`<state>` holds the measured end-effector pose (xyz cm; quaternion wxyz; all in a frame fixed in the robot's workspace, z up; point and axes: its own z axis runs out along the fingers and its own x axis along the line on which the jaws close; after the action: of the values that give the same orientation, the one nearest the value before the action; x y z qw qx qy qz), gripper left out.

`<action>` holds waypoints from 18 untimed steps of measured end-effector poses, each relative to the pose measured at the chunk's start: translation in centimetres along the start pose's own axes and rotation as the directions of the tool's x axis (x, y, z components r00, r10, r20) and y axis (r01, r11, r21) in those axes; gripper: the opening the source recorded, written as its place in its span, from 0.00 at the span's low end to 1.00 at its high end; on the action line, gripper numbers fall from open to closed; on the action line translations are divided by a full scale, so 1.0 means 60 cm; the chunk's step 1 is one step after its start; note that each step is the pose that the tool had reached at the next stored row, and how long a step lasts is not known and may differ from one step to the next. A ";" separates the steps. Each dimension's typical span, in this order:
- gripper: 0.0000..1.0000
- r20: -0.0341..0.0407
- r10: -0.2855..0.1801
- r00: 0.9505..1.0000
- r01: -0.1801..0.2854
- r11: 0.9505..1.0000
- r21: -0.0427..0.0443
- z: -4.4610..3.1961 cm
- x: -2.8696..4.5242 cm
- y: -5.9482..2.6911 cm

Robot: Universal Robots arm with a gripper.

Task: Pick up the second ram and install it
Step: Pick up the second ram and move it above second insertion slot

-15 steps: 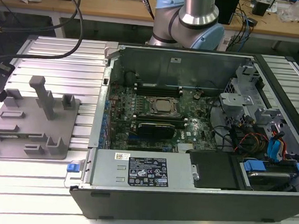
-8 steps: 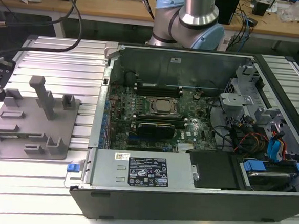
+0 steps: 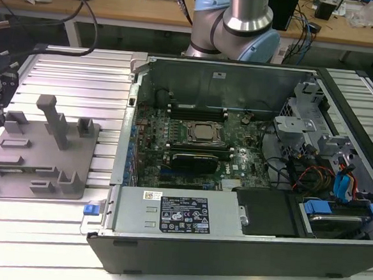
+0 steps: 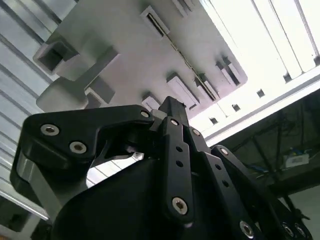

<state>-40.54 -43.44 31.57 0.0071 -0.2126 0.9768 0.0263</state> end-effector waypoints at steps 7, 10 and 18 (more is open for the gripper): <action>0.08 -0.009 -0.199 0.980 0.199 0.980 -0.006 0.004 0.000 0.000; 0.08 -0.012 -0.264 0.964 0.264 0.964 -0.008 0.005 0.000 0.000; 0.08 -0.020 -0.470 0.882 0.470 0.883 -0.017 0.010 0.000 0.000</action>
<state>-40.54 -43.44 30.99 0.0005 -0.4432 0.8960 0.0272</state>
